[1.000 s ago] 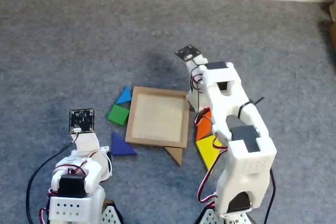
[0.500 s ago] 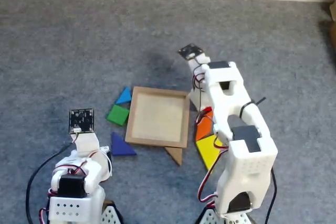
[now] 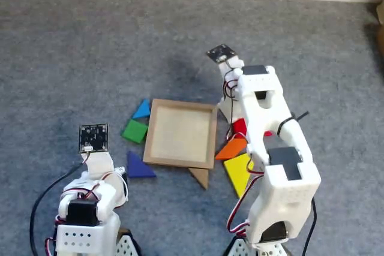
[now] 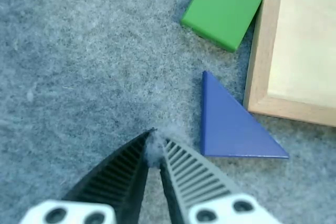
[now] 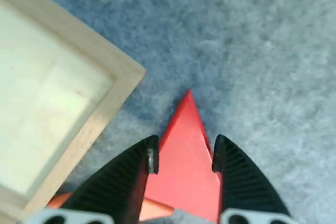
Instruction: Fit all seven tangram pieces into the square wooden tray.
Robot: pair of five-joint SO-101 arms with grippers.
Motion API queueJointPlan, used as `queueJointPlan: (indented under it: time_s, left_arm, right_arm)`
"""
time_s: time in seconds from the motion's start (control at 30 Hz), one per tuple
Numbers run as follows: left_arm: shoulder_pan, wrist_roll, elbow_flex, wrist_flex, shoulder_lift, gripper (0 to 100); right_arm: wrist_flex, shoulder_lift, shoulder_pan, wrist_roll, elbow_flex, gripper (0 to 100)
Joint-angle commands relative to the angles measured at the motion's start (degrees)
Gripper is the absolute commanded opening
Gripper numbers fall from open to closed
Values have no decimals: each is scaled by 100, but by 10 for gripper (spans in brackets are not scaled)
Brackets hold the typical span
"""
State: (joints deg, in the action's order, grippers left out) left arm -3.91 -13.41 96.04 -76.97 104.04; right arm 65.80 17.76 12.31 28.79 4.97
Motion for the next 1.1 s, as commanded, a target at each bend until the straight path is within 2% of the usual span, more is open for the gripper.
queueJointPlan:
  time_s: [0.0,0.3,0.73,0.9,1.07]
  left_arm:
    - [-48,9,119,-26,57,5]
    - [-48,9,119,-26,57,5]
    - [-48,9,119,-26,57,5]
    - [-48,9,119,-26,57,5]
    - [-48,9,119,-26,57,5]
  right_arm:
    - [312,-549,-66,53,-277,171]
    - [453,-312,-84,62,-48,392]
    - [462,769,-75,88,-57,394]
    - [787,752,-84,782,-22,394]
    - [1191,752,-84,870,-31,394]
